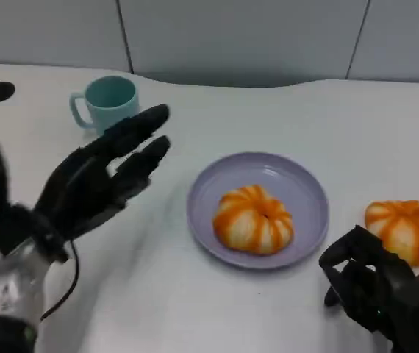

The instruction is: Grasp the bread from the table and place it into the plate.

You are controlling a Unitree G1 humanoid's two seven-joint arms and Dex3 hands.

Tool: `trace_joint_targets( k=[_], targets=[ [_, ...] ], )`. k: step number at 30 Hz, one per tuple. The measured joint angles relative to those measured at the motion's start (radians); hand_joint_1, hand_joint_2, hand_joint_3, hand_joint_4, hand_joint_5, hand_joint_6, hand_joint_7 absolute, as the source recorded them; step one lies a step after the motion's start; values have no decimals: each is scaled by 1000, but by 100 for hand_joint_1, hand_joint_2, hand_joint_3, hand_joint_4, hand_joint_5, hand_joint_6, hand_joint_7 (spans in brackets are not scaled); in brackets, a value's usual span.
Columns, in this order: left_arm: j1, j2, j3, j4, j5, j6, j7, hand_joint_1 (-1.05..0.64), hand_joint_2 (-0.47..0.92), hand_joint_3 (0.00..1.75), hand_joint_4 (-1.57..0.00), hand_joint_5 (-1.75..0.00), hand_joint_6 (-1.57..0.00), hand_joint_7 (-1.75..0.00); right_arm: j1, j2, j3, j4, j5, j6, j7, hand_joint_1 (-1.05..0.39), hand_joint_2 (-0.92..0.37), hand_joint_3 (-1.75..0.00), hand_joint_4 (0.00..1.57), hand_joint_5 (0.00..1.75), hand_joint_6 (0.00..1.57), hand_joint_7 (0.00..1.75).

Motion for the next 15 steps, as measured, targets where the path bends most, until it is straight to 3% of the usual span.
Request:
trace_joint_targets(
  k=[6,11,12,13,14,15],
  targets=[
    [195,11,63,-212,-96,176,41,-55,92,15,-43,-27,-31,-6,-4,0,-2,9,-2,-15,1,-24,-92,-36,59,175,38,175],
    [231,15,75,-277,-104,232,71,-54,92,15,-43,-28,-32,-5,-3,0,-3,10,-2,-17,-1,-24,-92,-35,59,175,38,175],
    [231,15,75,-285,-104,236,73,-41,92,16,-47,-71,-53,-14,-3,0,-3,10,-2,-17,-1,-25,-92,-35,58,175,37,175],
    [240,16,75,-304,-94,242,97,-35,92,17,-43,-96,-62,-16,-4,0,-2,10,-3,-17,-1,-26,-92,-35,58,175,37,175],
    [262,18,73,-328,-70,253,144,-30,92,19,-40,-116,-69,-19,-4,0,0,10,-5,-18,-1,-25,-92,-34,57,175,37,174],
    [294,22,70,-345,-42,267,195,-28,92,19,-38,-124,-72,-21,-3,0,0,9,-7,-19,-3,-25,-92,-34,56,175,36,174]
  ],
)
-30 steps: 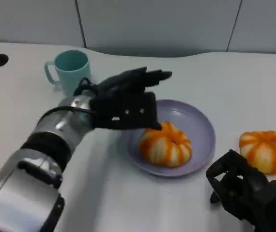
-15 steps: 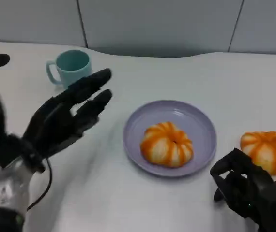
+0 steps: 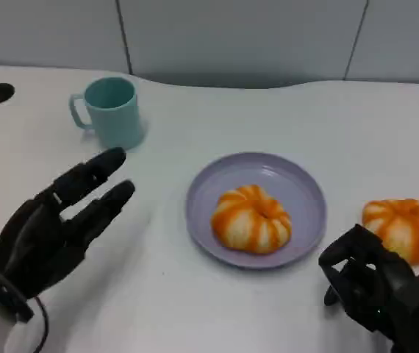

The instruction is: Grasp the bread from the table and place it into the plate.

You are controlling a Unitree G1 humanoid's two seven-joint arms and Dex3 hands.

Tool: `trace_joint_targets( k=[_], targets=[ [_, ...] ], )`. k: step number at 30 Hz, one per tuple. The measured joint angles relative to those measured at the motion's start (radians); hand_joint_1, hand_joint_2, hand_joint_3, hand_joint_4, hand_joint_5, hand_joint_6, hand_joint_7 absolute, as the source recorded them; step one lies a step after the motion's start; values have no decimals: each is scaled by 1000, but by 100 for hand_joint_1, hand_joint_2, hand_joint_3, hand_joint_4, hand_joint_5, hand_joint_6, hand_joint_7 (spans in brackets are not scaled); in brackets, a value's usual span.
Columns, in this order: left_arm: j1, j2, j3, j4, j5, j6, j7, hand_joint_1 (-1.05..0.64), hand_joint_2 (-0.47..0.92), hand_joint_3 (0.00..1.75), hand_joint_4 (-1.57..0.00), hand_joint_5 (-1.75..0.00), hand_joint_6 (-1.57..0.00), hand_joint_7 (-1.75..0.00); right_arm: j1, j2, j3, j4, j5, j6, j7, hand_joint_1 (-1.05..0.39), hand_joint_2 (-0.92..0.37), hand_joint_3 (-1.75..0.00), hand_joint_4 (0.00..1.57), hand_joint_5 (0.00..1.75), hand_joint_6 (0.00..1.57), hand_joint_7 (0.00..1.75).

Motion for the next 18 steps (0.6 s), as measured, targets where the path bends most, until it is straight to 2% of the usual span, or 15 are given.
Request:
trace_joint_targets(
  k=[3,5,6,7,8,9,11,18],
  targets=[
    [92,1,-6,-3,54,37,80,-27,92,16,-35,-138,-76,-25,6,-5,-1,-1,-4,1,-7,-26,-92,-34,55,175,36,173],
    [112,1,-11,-1,68,40,91,-31,92,5,-38,-160,-59,-85,6,-5,1,-3,-8,2,-8,-26,-92,-34,54,175,36,173],
    [113,3,-15,-1,85,33,100,-31,92,3,-38,-165,-52,-104,4,-4,4,-6,-14,2,-8,-26,-92,-34,54,175,36,173],
    [114,3,-21,1,97,23,107,-30,91,1,-44,-171,-46,-132,4,-3,6,-9,-19,2,-8,-26,-92,-34,54,175,36,173],
    [114,2,-27,4,108,13,115,-30,91,1,-49,-173,-43,-150,4,-3,6,-11,-20,2,-8,-26,-92,-34,54,175,36,173],
    [114,-1,-31,9,124,-1,126,-30,91,0,-53,-174,-41,-160,4,-4,6,-11,-21,2,-8,-27,-92,-34,54,175,36,174],
    [115,-7,-37,18,145,-22,147,-29,91,0,-59,-174,-43,-172,8,-5,5,-11,-22,2,-8,-28,-92,-34,54,175,36,174],
    [136,-13,-67,21,188,-84,181,-25,92,1,-61,-175,-49,-175,11,-9,1,-11,-21,2,1,-26,-92,-35,55,175,36,175]
  ],
)
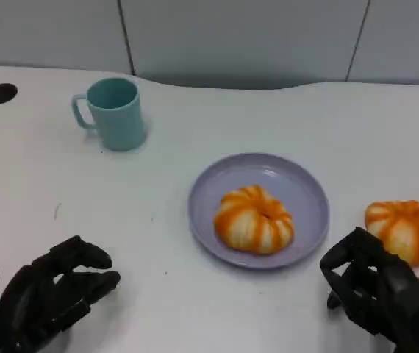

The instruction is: Grasp the bread from the table and place it into the plate.

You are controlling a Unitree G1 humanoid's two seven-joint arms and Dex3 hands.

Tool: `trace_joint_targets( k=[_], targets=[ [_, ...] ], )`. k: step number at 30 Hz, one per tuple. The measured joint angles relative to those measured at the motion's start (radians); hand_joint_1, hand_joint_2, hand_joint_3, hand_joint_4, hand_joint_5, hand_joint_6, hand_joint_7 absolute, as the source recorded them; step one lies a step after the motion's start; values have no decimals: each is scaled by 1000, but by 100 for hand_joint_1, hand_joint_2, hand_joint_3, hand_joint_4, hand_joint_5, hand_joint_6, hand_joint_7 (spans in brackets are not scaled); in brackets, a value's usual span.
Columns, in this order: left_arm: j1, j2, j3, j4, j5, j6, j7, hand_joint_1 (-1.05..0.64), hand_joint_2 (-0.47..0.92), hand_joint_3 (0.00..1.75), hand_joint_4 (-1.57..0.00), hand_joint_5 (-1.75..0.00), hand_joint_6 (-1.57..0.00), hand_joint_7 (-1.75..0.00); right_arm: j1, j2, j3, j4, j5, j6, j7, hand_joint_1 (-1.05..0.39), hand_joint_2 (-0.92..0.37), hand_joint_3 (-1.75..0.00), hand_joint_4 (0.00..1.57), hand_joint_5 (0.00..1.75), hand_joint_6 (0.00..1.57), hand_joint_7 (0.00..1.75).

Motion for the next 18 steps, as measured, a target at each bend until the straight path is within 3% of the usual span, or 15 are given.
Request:
trace_joint_targets(
  k=[18],
  targets=[
    [-9,-17,-19,17,-5,-28,0,-24,92,4,-59,-175,-48,-175,-20,-16,-18,44,30,-34,16,-24,-92,-34,58,175,38,175]
  ],
)
